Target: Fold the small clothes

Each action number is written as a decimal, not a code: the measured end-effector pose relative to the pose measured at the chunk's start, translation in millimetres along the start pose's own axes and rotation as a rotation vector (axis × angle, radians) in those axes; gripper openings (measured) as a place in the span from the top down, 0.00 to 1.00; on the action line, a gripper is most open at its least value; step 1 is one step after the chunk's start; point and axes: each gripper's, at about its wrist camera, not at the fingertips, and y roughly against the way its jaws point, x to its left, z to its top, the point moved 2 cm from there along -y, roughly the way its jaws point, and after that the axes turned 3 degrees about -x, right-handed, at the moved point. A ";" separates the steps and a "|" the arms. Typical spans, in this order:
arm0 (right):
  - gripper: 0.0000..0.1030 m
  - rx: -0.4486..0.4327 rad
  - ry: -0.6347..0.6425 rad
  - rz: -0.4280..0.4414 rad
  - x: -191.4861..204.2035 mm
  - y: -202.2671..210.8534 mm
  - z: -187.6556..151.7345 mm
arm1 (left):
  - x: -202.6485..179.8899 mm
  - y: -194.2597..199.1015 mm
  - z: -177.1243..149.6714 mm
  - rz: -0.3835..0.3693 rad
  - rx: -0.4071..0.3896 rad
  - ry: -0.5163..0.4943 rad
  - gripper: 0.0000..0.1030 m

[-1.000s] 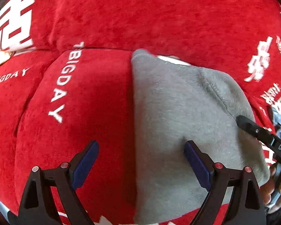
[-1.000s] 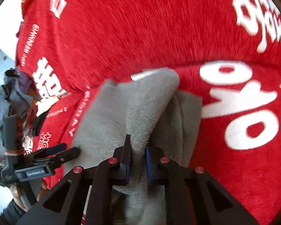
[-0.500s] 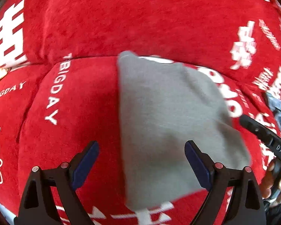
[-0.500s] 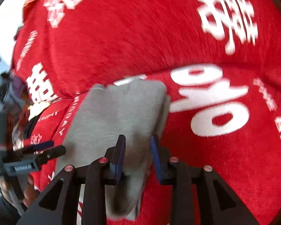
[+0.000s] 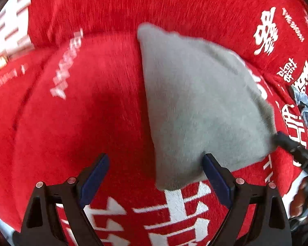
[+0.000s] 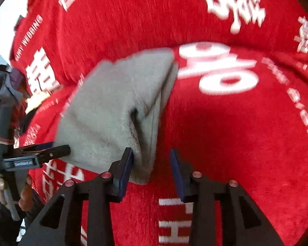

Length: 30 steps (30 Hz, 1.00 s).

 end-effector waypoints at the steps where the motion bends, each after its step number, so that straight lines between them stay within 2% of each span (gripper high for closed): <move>1: 0.58 -0.029 0.021 0.000 5.9 5.1 7.0 | -2.5 5.5 6.1 0.003 -0.022 -0.005 0.10; 3: 0.55 -0.060 0.063 0.038 21.2 6.1 23.1 | -8.9 9.9 21.1 -0.025 -0.051 0.003 0.10; 5: 0.54 -0.052 0.098 0.082 35.3 -8.0 34.0 | -18.0 6.9 33.2 -0.012 -0.078 0.003 0.10; 7: 0.54 0.000 0.110 0.102 39.3 -32.7 37.7 | -20.6 -10.4 38.1 0.073 -0.057 -0.016 0.10; 8: 0.54 0.036 0.110 0.074 36.1 -47.1 36.4 | -19.4 -20.3 35.3 0.106 -0.027 -0.023 0.09; 9: 0.55 0.076 0.099 0.030 26.8 -59.8 32.6 | -16.8 -29.2 33.3 0.096 0.005 -0.015 0.06; 10: 0.55 0.097 0.072 0.032 19.5 -66.6 30.0 | -9.5 -31.2 29.4 0.062 0.021 0.022 0.02; 12: 0.55 0.071 0.023 0.086 12.2 -56.3 28.3 | -2.3 -24.3 27.3 0.027 0.026 0.056 0.03; 13: 0.54 0.066 0.027 0.083 12.5 -48.7 29.1 | -0.7 -16.7 28.4 0.018 0.006 0.058 0.03; 14: 0.51 0.044 0.057 0.069 16.4 -40.5 32.3 | 0.0 -12.1 31.1 0.021 -0.013 0.055 0.03; 15: 0.38 0.015 0.086 0.052 21.2 -35.3 35.9 | -0.2 -8.6 36.6 0.027 -0.031 0.052 0.03; 17: 0.23 -0.040 0.134 0.016 26.9 -32.1 48.6 | -0.3 -11.3 54.3 0.045 -0.045 0.060 0.03; 18: 0.23 -0.045 0.144 0.013 28.6 -37.4 56.5 | -1.3 -18.8 65.9 0.070 -0.035 0.068 0.03; 19: 0.23 -0.020 0.142 0.019 29.2 -48.2 64.2 | -3.2 -25.7 72.7 0.090 -0.022 0.072 0.03; 21: 0.23 0.039 0.128 0.033 29.2 -72.1 77.2 | 1.3 -55.1 89.9 0.135 0.051 0.084 0.03; 24: 0.23 0.109 0.122 0.034 22.6 -106.7 90.9 | 7.1 -69.3 102.4 0.081 0.085 0.140 0.02; 28: 0.23 0.186 0.069 0.067 2.4 -146.1 106.0 | 6.5 -85.4 118.4 0.082 0.096 0.114 0.00; 30: 0.23 0.196 0.026 0.083 -9.5 -157.5 114.5 | 10.6 -96.5 127.5 0.044 0.121 0.131 0.00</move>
